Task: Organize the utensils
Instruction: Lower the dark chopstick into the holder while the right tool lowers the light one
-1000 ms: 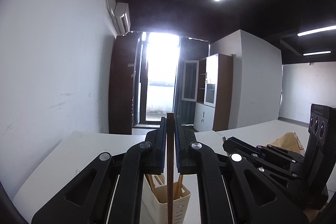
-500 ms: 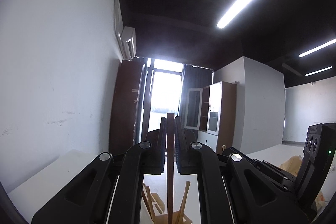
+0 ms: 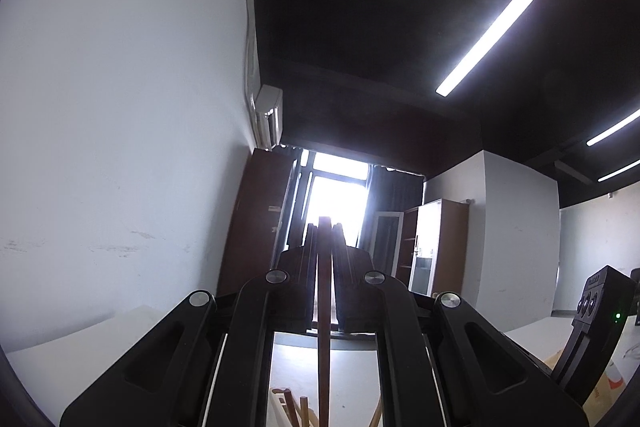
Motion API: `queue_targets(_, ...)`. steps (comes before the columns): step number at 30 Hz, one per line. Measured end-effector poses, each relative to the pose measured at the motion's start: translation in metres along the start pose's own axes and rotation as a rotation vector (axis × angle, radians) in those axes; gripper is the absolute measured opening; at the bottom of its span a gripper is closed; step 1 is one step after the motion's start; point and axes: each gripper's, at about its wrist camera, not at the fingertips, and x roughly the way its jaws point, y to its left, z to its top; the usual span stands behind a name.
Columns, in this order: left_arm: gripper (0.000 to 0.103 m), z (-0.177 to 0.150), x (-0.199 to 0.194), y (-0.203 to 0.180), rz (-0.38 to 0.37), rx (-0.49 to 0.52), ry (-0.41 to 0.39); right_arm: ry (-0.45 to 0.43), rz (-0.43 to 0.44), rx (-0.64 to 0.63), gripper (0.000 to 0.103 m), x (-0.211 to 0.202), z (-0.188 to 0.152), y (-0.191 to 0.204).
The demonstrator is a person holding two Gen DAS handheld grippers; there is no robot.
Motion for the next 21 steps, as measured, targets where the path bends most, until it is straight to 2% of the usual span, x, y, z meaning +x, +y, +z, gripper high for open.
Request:
queue_targets(4, 0.007, -0.004, 0.006, 0.001, -0.004, -0.009, 0.001, -0.019, 0.007, 0.011, 0.005, 0.009, -0.009, -0.004)
queue_targets(11, 0.007, -0.025, 0.029, 0.0, -0.002, 0.008, 0.09, 0.032, 0.013, 0.021, 0.005, 0.023, -0.027, -0.01)
queue_targets(21, 0.007, -0.042, 0.042, 0.0, -0.007, 0.018, 0.188, 0.102, -0.005, -0.004, 0.005, 0.017, -0.04, -0.01)
